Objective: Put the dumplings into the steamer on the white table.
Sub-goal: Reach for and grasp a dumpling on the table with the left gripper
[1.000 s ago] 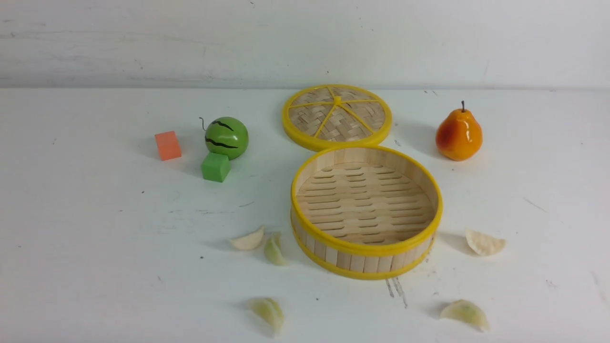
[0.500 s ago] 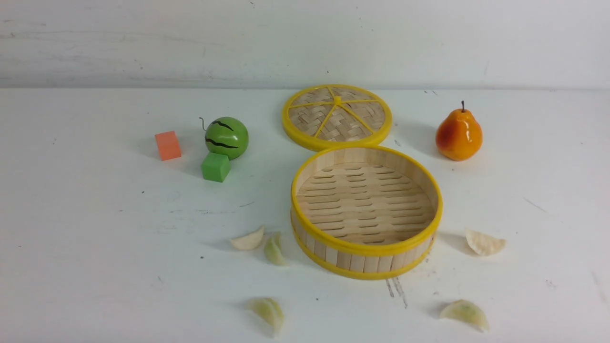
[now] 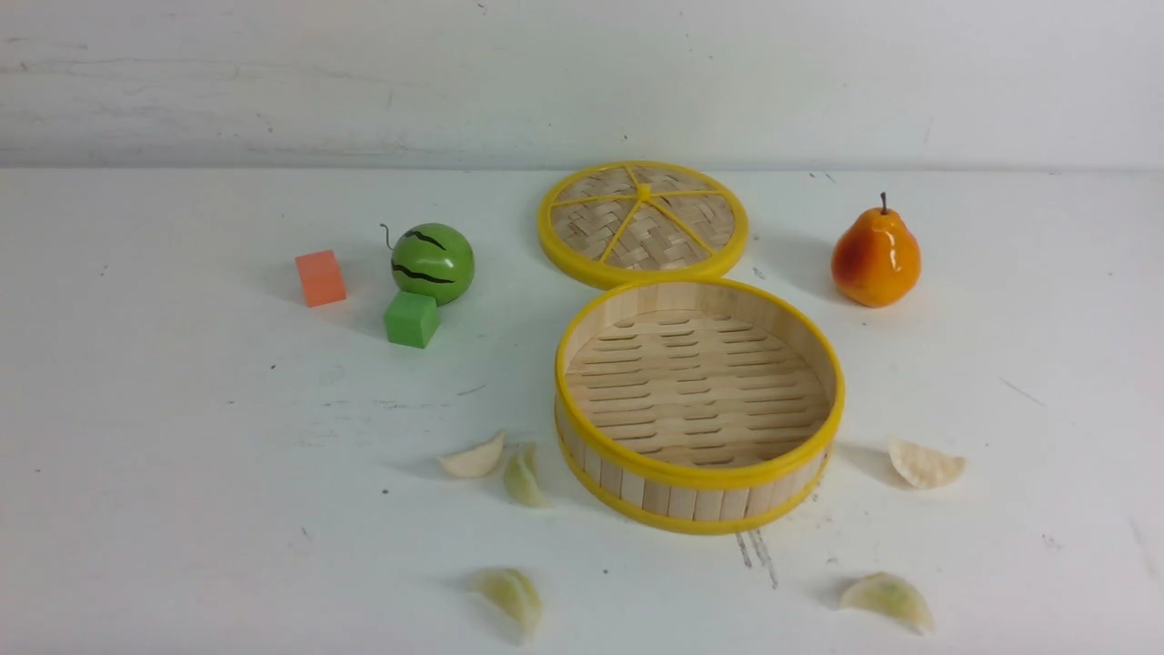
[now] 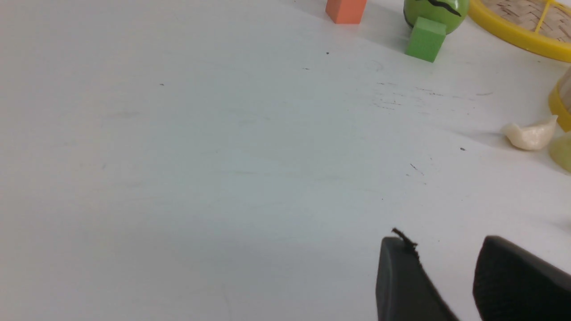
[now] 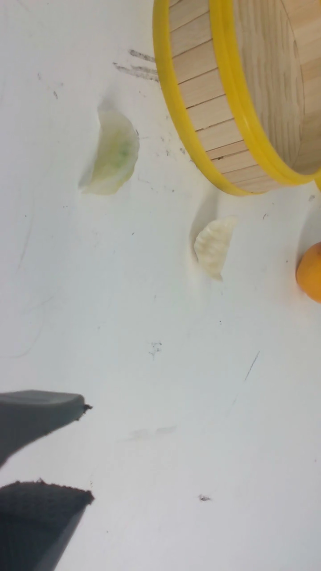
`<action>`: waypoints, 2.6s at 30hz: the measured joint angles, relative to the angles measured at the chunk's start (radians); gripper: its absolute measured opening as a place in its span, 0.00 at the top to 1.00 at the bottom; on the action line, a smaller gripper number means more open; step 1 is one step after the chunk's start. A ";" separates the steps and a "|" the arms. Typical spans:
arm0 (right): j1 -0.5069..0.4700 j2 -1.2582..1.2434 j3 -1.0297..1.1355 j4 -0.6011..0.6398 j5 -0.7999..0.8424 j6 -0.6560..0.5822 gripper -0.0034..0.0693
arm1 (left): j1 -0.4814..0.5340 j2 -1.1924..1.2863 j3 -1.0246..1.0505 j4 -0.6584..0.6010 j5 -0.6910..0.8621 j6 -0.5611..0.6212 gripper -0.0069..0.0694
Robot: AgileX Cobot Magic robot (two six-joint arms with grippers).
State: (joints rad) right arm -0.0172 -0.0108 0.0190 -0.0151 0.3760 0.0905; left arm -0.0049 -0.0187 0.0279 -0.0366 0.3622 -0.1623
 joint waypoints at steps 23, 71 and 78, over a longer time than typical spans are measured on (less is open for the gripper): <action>0.000 0.000 0.005 0.418 -0.011 0.237 0.62 | -0.001 0.000 0.002 -0.624 -0.155 -0.496 0.60; 0.174 0.931 -0.808 0.767 0.496 -0.664 0.97 | -0.301 1.344 -1.193 -0.255 0.747 0.369 0.90; 0.180 0.931 -0.808 0.766 0.498 -0.665 0.97 | -0.328 1.581 -1.343 -0.227 0.694 0.400 0.59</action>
State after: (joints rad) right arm 0.1624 0.9198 -0.7893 0.7512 0.8738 -0.5745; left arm -0.3331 1.5620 -1.3147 -0.2640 1.0563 0.2374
